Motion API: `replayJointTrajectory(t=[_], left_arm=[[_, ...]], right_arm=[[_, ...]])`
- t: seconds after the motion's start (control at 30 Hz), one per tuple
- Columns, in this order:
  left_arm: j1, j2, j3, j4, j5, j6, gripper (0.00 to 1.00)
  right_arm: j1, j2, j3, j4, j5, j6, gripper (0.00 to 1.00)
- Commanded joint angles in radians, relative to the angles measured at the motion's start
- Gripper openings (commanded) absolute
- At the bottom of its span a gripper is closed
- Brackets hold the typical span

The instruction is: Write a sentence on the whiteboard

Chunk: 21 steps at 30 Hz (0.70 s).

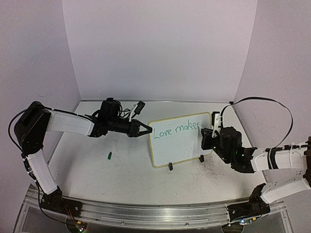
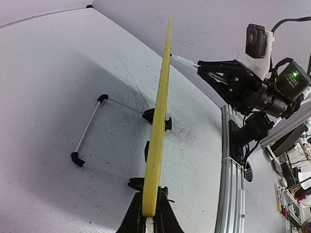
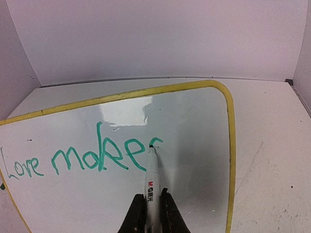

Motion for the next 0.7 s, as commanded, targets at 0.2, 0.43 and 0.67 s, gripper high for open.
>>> replayJointTrajectory(t=[0.2, 0.43, 0.67], left_arm=[[-0.01, -0.008, 0.02, -0.071, -0.04, 0.048, 0.0], [-0.01, -0.007, 0.02, -0.071, -0.04, 0.047, 0.0], [-0.01, -0.008, 0.02, -0.071, -0.04, 0.046, 0.0]], right_arm=[[-0.001, -0.022, 0.001, -0.079, 0.046, 0.03, 0.0], [0.0, -0.026, -0.001, -0.101, 0.071, 0.053, 0.0], [0.008, -0.023, -0.001, -0.121, 0.06, 0.074, 0.0]])
